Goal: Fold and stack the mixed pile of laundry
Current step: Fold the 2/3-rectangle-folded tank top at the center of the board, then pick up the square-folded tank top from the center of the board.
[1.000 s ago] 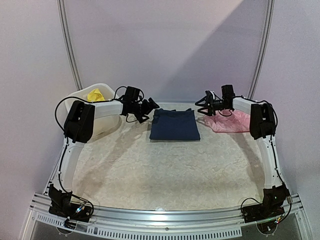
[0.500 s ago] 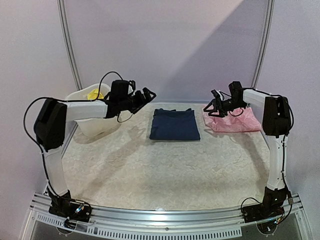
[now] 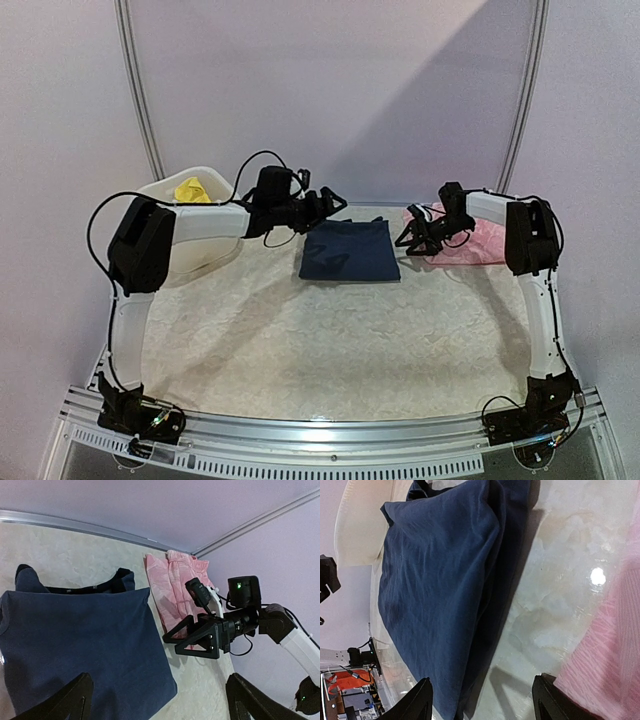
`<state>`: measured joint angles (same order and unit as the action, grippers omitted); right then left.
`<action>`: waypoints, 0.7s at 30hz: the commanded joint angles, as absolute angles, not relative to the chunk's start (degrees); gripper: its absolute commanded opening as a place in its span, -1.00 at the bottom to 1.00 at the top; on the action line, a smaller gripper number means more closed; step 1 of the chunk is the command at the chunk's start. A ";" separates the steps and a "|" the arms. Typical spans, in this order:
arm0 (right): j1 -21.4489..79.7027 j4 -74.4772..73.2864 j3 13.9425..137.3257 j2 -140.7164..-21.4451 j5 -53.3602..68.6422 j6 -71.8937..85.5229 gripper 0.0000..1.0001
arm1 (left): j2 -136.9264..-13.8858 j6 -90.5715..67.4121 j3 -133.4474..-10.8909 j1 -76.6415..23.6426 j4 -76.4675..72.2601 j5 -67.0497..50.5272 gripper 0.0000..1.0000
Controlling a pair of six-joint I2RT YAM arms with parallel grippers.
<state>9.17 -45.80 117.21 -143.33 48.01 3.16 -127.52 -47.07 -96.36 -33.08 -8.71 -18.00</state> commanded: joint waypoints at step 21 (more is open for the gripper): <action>16.25 -41.31 125.21 -154.42 49.03 19.95 0.38 | -140.41 -56.29 -101.34 -31.99 1.64 -20.04 0.81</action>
<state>15.20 -40.75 126.17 -149.80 49.54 16.38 -138.43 -55.68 -101.43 -32.58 -1.02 -19.16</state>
